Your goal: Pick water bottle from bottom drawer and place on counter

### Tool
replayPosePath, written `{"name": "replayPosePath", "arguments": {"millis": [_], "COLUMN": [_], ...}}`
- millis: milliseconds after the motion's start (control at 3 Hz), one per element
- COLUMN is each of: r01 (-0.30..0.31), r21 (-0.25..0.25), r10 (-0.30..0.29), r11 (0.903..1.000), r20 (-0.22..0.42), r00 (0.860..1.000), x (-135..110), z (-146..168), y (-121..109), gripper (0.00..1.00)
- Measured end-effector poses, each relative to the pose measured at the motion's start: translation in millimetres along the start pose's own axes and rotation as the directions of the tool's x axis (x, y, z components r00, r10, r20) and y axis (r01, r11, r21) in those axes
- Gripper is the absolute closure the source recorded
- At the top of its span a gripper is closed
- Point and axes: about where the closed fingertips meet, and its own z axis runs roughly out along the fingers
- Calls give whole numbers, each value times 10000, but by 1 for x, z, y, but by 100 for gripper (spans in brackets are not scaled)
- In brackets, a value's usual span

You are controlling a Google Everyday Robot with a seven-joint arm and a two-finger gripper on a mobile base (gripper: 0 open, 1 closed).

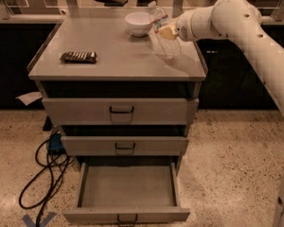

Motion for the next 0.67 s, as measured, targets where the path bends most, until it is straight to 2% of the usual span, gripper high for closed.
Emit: {"name": "replayPosePath", "arguments": {"millis": [333, 667], "r01": [-673, -757], "r21": [-911, -1112], "r10": [762, 882], "r11": [9936, 9909], "r20": [982, 1117], "r00": [9922, 9898], "x": [-12, -18], "z": [17, 20], "y": [21, 28], "gripper": [100, 82]}}
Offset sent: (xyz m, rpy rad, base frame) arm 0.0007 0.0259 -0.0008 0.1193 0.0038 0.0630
